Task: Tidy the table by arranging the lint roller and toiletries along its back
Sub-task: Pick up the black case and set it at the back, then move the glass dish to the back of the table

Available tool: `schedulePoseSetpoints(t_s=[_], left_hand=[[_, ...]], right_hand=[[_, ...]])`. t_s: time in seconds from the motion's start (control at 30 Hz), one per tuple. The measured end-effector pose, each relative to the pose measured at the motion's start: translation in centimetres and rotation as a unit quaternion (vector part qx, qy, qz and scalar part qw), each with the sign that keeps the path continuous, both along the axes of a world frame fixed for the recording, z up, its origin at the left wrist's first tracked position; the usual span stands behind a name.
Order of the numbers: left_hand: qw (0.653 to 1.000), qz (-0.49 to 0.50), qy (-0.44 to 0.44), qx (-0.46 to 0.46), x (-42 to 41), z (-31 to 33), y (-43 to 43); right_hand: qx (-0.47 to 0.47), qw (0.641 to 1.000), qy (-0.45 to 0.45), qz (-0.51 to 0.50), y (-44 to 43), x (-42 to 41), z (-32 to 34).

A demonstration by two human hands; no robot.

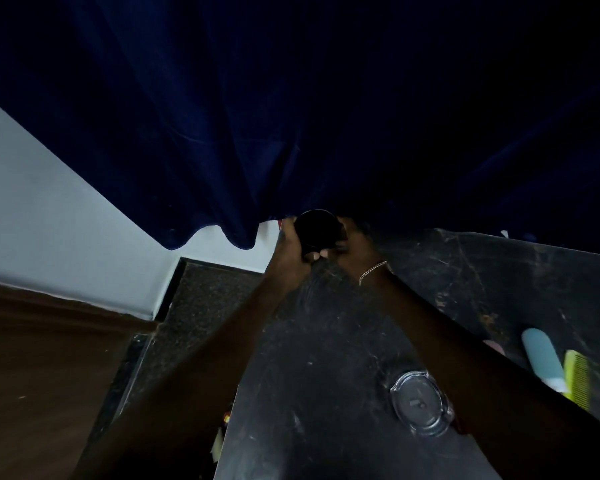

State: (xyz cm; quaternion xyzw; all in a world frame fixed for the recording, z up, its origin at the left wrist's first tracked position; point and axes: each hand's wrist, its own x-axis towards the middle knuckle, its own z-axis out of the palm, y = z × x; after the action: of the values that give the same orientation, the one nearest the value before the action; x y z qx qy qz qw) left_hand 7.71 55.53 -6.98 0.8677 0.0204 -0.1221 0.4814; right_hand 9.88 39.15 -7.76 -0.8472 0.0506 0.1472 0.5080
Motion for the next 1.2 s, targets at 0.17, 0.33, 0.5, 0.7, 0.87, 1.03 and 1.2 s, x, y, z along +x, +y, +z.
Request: schedulePoseSetpoints(t_s=[0.17, 0.33, 0.5, 0.7, 0.87, 1.03, 1.2], left_hand=[[1.0, 0.01, -0.001, 0.001, 0.1, -0.8, 0.0], [1.0, 0.022, 0.002, 0.006, 0.1, -1.5, 0.2], [0.999, 0.046, 0.019, -0.011, -0.7, -1.7, 0.4], [0.997, 0.07, -0.002, -0.027, -4.1, -1.6, 1.4], [0.989, 0.025, -0.087, 0.118, -8.2, -2.0, 1.4], [0.941, -0.065, -0.174, 0.282, -12.8, -1.2, 0.2], [0.902, -0.128, -0.21, 0.355, -17.3, 0.0, -2.2]], right_hand=[[-0.01, 1.0, 0.008, 0.008, -0.2, 0.2, -0.3], [0.009, 1.0, 0.014, 0.02, 0.0, 0.2, -0.5], [0.023, 0.999, 0.024, 0.041, 0.1, -0.4, 0.2], [-0.025, 0.999, -0.006, 0.026, -2.2, -3.1, 1.3], [-0.213, 0.969, -0.096, 0.086, -4.5, -7.1, 1.0], [-0.341, 0.912, -0.183, 0.134, -6.3, -13.0, 1.4], [-0.375, 0.895, -0.186, 0.154, -8.5, -18.5, 2.4]])
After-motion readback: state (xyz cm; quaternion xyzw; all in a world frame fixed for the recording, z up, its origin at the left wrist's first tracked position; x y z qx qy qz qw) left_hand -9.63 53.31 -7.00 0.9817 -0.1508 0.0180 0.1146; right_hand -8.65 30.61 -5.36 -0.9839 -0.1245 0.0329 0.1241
